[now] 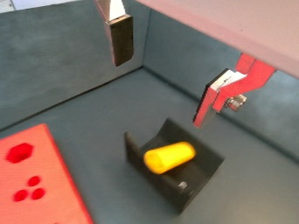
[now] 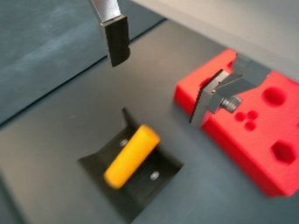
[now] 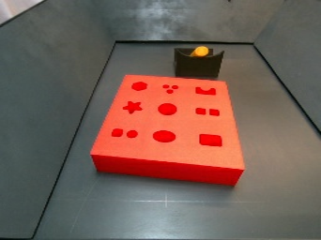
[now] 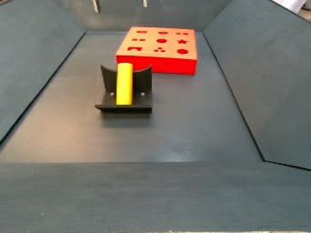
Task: Pick up the oval object. Move up. Place the oval object on the fixture. Regrasp the oval object. Move to above the board. Insert the oval object.
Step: Regrasp the oval object.
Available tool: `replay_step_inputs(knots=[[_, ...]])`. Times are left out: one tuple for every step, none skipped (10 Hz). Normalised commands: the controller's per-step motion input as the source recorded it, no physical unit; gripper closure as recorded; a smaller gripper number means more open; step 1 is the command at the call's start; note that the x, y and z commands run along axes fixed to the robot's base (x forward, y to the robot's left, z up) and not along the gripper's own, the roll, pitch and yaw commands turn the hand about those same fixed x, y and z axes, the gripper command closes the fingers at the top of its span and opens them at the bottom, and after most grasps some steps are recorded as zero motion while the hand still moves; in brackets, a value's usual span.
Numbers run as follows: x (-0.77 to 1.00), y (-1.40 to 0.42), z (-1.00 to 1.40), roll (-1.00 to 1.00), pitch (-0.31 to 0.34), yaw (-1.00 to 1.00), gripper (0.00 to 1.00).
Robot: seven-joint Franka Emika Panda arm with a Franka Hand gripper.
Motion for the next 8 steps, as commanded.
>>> replay_step_inputs(knots=[[-0.03, -0.02, 0.02, 1.0, -0.013, 0.03, 0.0], [-0.01, -0.02, 0.02, 1.0, -0.008, 0.03, 0.0], [0.0, -0.02, 0.0, 1.0, -0.005, 0.03, 0.0], [0.01, -0.02, 0.0, 1.0, -0.001, 0.03, 0.0], [0.03, -0.02, 0.0, 1.0, 0.013, 0.03, 0.0], [0.04, -0.02, -0.01, 1.0, 0.021, 0.03, 0.0], [0.06, -0.03, -0.01, 1.0, 0.042, 0.04, 0.0], [0.08, -0.03, -0.01, 1.0, 0.072, 0.05, 0.0]])
